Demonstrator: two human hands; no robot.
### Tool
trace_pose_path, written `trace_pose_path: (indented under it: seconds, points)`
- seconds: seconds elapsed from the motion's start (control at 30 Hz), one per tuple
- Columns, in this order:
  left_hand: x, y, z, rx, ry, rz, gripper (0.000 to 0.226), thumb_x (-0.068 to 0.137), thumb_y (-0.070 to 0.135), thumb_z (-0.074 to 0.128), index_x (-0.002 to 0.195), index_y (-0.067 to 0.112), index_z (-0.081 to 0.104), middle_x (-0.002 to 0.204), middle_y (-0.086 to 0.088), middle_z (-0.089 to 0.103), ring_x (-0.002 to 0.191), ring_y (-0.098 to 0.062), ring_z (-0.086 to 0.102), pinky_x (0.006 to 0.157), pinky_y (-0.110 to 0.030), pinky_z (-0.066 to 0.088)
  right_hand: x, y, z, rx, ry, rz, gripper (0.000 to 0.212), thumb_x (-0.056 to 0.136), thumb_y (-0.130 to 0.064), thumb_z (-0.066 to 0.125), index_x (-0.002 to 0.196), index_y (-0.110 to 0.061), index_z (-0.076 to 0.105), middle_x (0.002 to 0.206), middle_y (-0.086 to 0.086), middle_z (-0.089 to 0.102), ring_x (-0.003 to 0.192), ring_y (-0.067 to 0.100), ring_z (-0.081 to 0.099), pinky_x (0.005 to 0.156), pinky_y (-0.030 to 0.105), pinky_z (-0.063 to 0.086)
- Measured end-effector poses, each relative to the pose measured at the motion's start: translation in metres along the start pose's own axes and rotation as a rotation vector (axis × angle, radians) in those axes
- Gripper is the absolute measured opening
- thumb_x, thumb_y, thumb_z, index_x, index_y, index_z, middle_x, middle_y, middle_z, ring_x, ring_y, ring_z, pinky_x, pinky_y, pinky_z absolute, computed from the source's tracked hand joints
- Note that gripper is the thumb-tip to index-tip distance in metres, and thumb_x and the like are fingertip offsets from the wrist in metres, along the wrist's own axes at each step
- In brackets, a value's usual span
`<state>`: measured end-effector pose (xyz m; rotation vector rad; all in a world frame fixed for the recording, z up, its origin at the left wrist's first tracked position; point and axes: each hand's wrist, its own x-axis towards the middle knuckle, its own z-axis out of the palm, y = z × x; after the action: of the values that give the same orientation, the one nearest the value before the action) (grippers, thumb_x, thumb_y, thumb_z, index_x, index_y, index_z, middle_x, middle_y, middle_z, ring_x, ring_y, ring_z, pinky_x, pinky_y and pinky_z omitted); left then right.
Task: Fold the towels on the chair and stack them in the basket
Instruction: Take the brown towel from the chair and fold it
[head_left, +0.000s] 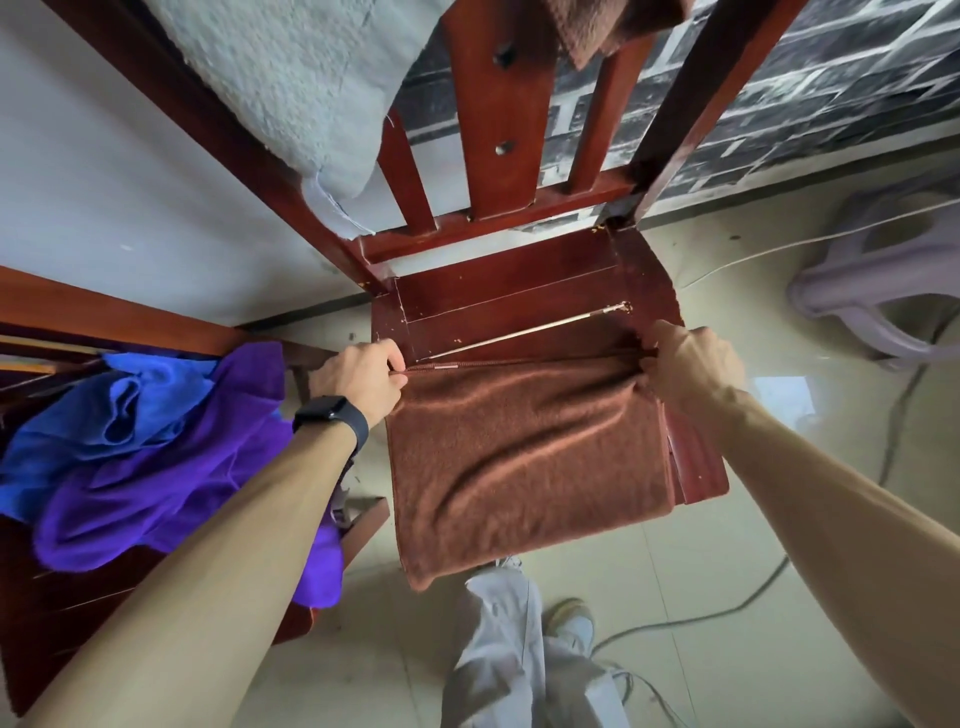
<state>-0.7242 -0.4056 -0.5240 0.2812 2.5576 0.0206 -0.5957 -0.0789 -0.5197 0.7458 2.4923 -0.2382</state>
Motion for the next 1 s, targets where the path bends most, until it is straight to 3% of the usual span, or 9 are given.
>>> trace_pose_path:
  seconds: [0.13, 0.2, 0.3, 0.43, 0.5, 0.63, 0.73, 0.9, 1.0]
  points:
    - [0.001, -0.004, -0.003, 0.059, 0.013, 0.145, 0.008, 0.092, 0.03, 0.061, 0.087, 0.026, 0.055, 0.1, 0.003, 0.056, 0.089, -0.026, 0.06, 0.063, -0.032, 0.037, 0.003, 0.0, 0.003, 0.035, -0.002, -0.025, 0.016, 0.094, -0.022, 0.06, 0.11, -0.022, 0.062, 0.107, 0.01, 0.048, 0.096, 0.039, 0.058, 0.077, 0.042, 0.051]
    - [0.0, -0.004, -0.003, 0.08, 0.018, 0.195, 0.01, 0.094, 0.026, 0.057, 0.088, 0.024, 0.05, 0.096, 0.002, 0.06, 0.082, -0.024, 0.056, 0.062, -0.033, 0.036, -0.001, 0.007, 0.004, 0.058, 0.02, -0.081, 0.015, 0.094, -0.022, 0.062, 0.109, -0.02, 0.062, 0.11, 0.011, 0.047, 0.097, 0.039, 0.058, 0.077, 0.043, 0.051]
    - [-0.009, -0.011, -0.009, 0.047, 0.055, 0.233, 0.01, 0.095, 0.029, 0.057, 0.096, 0.025, 0.049, 0.097, 0.002, 0.067, 0.082, -0.026, 0.058, 0.062, -0.032, 0.036, -0.017, 0.021, 0.003, 0.175, 0.083, -0.23, 0.017, 0.091, -0.019, 0.067, 0.106, -0.013, 0.061, 0.1, 0.011, 0.062, 0.084, 0.037, 0.063, 0.069, 0.037, 0.048]
    - [-0.037, -0.036, -0.029, 0.015, 0.107, 0.306, 0.023, 0.096, 0.036, 0.056, 0.119, 0.031, 0.059, 0.108, 0.006, 0.07, 0.103, -0.026, 0.063, 0.068, -0.033, 0.048, -0.056, 0.04, -0.016, 0.287, 0.17, -0.359, 0.016, 0.088, -0.02, 0.073, 0.099, -0.016, 0.062, 0.081, 0.006, 0.072, 0.071, 0.03, 0.068, 0.066, 0.034, 0.053]
    - [-0.063, -0.044, -0.042, 0.003, 0.165, 0.368, 0.025, 0.097, 0.041, 0.051, 0.109, 0.03, 0.07, 0.102, 0.003, 0.07, 0.1, -0.026, 0.064, 0.073, -0.036, 0.054, -0.083, 0.046, -0.033, 0.301, 0.239, -0.397, 0.016, 0.091, -0.026, 0.069, 0.106, -0.021, 0.067, 0.076, 0.005, 0.071, 0.067, 0.03, 0.068, 0.063, 0.033, 0.055]
    - [-0.133, -0.051, -0.078, 0.059, 0.274, 0.459, 0.041, 0.089, 0.049, 0.042, 0.085, 0.024, 0.075, 0.08, 0.003, 0.07, 0.076, -0.024, 0.066, 0.059, -0.033, 0.055, -0.146, 0.059, -0.074, 0.246, 0.323, -0.551, 0.034, 0.095, -0.036, 0.049, 0.11, -0.018, 0.074, 0.071, 0.002, 0.067, 0.064, 0.028, 0.065, 0.056, 0.028, 0.051]
    - [-0.191, -0.05, -0.111, 0.147, 0.295, 0.477, 0.04, 0.089, 0.049, 0.042, 0.082, 0.023, 0.072, 0.077, 0.003, 0.067, 0.072, -0.025, 0.064, 0.057, -0.033, 0.054, -0.2, 0.066, -0.104, 0.223, 0.34, -0.59, 0.029, 0.093, -0.033, 0.055, 0.102, -0.015, 0.076, 0.077, 0.002, 0.071, 0.069, 0.029, 0.068, 0.056, 0.03, 0.055]
    - [-0.273, -0.047, -0.169, 0.139, 0.371, 0.437, 0.02, 0.085, 0.04, 0.058, 0.085, 0.024, 0.071, 0.079, 0.003, 0.066, 0.075, -0.024, 0.062, 0.06, -0.034, 0.053, -0.284, 0.077, -0.148, 0.242, 0.432, -0.544, 0.017, 0.093, -0.026, 0.062, 0.097, -0.016, 0.076, 0.077, 0.001, 0.071, 0.066, 0.03, 0.067, 0.054, 0.034, 0.055]
    - [-0.309, -0.044, -0.185, 0.183, 0.356, 0.465, 0.011, 0.081, 0.032, 0.075, 0.08, 0.023, 0.068, 0.073, 0.003, 0.063, 0.071, -0.025, 0.06, 0.056, -0.035, 0.051, -0.319, 0.082, -0.156, 0.158, 0.388, -0.529, 0.028, 0.097, -0.039, 0.054, 0.095, -0.02, 0.074, 0.073, 0.0, 0.067, 0.067, 0.03, 0.065, 0.051, 0.038, 0.055]
